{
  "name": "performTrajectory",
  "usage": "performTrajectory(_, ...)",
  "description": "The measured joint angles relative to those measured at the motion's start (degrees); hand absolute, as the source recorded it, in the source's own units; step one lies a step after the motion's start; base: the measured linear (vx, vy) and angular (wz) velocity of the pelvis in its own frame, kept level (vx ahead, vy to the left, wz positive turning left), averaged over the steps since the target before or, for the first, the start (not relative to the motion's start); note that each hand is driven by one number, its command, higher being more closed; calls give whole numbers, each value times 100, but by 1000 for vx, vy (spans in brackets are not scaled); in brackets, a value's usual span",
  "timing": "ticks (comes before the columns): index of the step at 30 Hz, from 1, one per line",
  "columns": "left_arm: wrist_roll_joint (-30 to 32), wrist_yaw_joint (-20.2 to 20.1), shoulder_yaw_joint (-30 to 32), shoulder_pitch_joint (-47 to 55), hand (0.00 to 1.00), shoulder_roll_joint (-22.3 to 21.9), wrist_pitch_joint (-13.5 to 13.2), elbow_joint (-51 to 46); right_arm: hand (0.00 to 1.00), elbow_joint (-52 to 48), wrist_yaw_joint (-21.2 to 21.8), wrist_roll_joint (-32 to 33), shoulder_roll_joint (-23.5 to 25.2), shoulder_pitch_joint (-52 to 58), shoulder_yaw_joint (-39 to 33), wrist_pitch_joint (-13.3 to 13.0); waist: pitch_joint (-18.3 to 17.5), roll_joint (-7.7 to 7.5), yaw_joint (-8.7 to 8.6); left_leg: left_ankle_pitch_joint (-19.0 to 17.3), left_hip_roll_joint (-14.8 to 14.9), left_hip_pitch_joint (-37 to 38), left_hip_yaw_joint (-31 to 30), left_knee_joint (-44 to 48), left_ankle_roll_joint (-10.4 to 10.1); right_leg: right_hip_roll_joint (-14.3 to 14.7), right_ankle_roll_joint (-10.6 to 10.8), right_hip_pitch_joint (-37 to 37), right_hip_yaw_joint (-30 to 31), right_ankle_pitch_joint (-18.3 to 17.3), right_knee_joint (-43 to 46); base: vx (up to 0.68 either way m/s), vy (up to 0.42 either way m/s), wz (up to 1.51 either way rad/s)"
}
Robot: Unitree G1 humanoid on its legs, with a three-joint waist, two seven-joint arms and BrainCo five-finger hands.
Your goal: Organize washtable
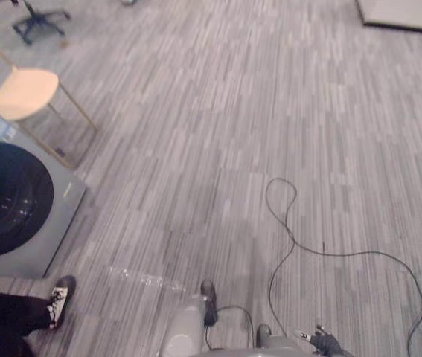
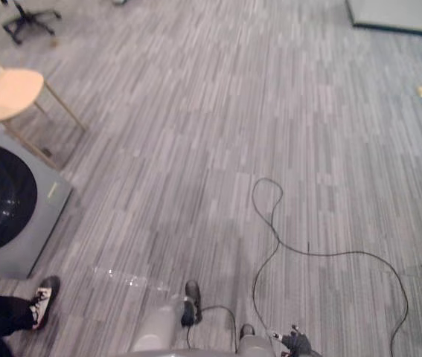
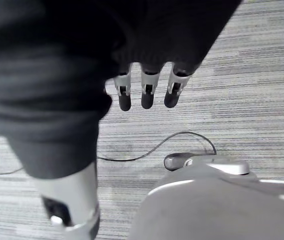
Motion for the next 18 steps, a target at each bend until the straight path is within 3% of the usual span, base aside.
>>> performTrajectory(1, 0, -17, 40, 21, 0, 15, 3, 7, 0, -4, 13, -38, 21, 1, 10, 0, -18, -54, 1, -162, -30, 48, 62, 120, 68, -42, 180, -158, 63, -202, 504, 570, 238, -28)
performTrajectory(2, -3, -63, 47, 42, 0, 38, 5, 17, 0, -16, 17, -58, 21, 3, 14, -5, -24, -87, -22, -420, -68, 259, 202, 294, 230, -171, 400, -687, 191, -375, 2015, 490, 182, -19)
performTrajectory(3, -13, -96, -16, 67, 0, 102, 5, 32, 0, -55, 18, -19, 54, 16, -7, -32, 0, -152, -68, -621, -234, 629, 232, 312, 301, -326, 695, -1166, 322, 29, 3580, 595, 212, 1)
performTrajectory(4, -17, -99, -63, 87, 0, 136, 5, 16, 0, -57, 36, -19, 55, 17, -1, -35, 12, -176, -149, -784, -355, 954, 155, 297, 352, -403, 887, -1391, 377, 642, 4404, 396, 146, 26)
performTrajectory(5, -17, -98, -84, 98, 0, 147, 7, -4, 0, -62, 74, -19, 76, 17, -4, -35, 13, -173, -207, -888, -404, 1170, 76, 269, 377, -401, 971, -1477, 378, 815, 4858, 526, 102, 50)
performTrajectory(6, -17, -108, -209, 109, 0, 198, 5, -16, 0, -66, 96, -19, 77, 30, -1, -24, 51, -96, -254, -1008, -467, 1619, -88, 113, 375, -319, 850, -1681, 251, 802, 5596, 533, 49, 68)
performTrajectory(7, -7, -109, -242, 121, 0, 201, 6, -21, 0, -155, 114, -14, 78, 37, 1, -31, 50, -71, -328, -1024, -486, 2046, -343, -182, 364, -213, 518, -1898, -13, 610, 5822, 639, 48, 76)
performTrajectory(8, -4, -111, -248, 121, 0, 202, 11, -20, 0, -254, 114, -15, 82, 63, 8, -34, 45, -54, -371, -1008, -484, 2241, -471, -365, 339, -159, 359, -2016, -190, 515, 5761, 546, -10, 88)
performTrajectory(10, 27, -110, -263, 126, 0, 213, 23, -16, 0, -499, 112, 50, 89, 192, 53, -132, 63, -21, -364, -952, -400, 2840, -912, -933, 265, 54, -71, -2501, -590, 234, 4705, 574, -89, 103)
performTrajectory(13, 84, -102, -229, 131, 0, 162, 21, -22, 0, -600, 92, 153, 82, 232, 45, -131, 100, 70, -355, -943, -219, 3270, -1279, -1283, 203, 235, -177, -2805, -318, 393, 2581, 625, -188, 109)
performTrajectory(15, 182, -95, -145, 215, 0, 117, 12, -50, 0, -757, 81, 208, 87, 347, 96, -124, 90, 79, -351, -1047, -45, 3668, -1411, -1410, -282, 277, -347, -2845, 143, 1325, 523, 729, -280, 102)
performTrajectory(16, 200, -97, -103, 273, 0, 118, 6, -88, 0, -765, 79, 213, 92, 367, 154, -121, 64, 23, -339, -1123, -25, 3774, -1426, -1394, -420, 256, -397, -2793, 163, 1613, 112, 577, -277, 78)
performTrajectory(17, 268, -101, 24, 290, 0, 56, 20, -77, 0, -820, 63, 278, 113, 405, 212, -119, 32, 41, -351, -1205, 65, 3967, -1521, -1293, -570, 208, -171, -2746, 114, 2814, 236, 716, -326, 50)
performTrajectory(18, 377, -110, 105, 191, 0, -102, 23, 13, 0, -887, 42, 318, -58, 348, 214, -114, -21, 311, -347, -954, 316, 3885, -1548, -1094, -974, 356, -319, -2941, -86, 2337, 902, 840, -389, 38)
